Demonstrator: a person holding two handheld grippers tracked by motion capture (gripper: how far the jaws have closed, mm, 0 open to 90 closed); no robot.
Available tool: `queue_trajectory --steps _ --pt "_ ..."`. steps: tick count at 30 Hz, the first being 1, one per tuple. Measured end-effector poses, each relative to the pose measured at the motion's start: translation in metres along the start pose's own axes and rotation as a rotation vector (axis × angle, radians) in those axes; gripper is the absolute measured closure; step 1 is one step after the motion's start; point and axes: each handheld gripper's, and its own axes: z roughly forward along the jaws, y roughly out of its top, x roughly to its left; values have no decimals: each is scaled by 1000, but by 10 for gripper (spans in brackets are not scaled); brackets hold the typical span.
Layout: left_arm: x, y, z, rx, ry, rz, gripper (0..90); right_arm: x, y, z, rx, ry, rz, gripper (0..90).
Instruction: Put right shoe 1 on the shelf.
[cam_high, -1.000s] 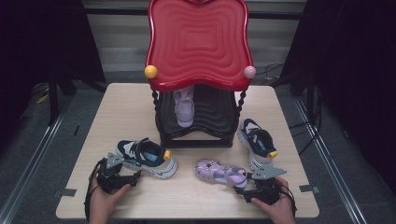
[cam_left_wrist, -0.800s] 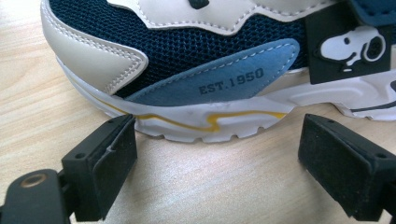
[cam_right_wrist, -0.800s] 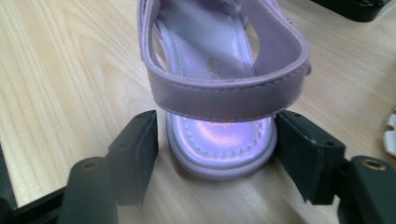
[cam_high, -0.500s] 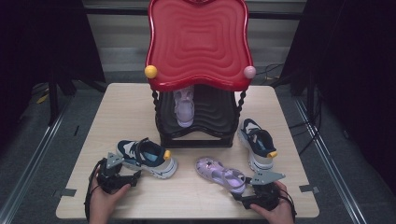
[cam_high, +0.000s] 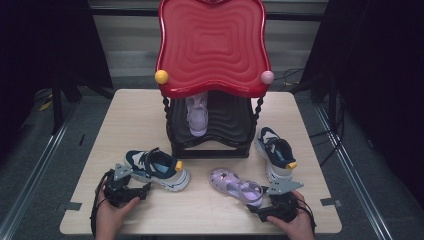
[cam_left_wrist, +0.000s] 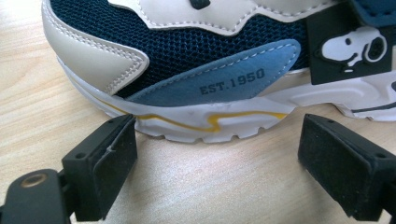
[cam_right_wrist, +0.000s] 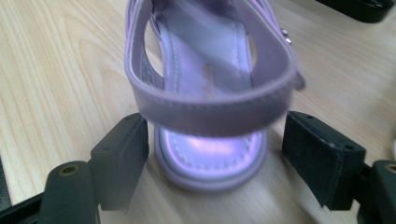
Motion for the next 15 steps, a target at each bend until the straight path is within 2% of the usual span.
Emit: queue_trajectory --steps 7,15 --pt "0 0 0 -1 1 1 114 5 9 12 8 -6 -33 219" --pt "1 1 1 2 -1 3 114 4 15 18 7 22 -59 255"
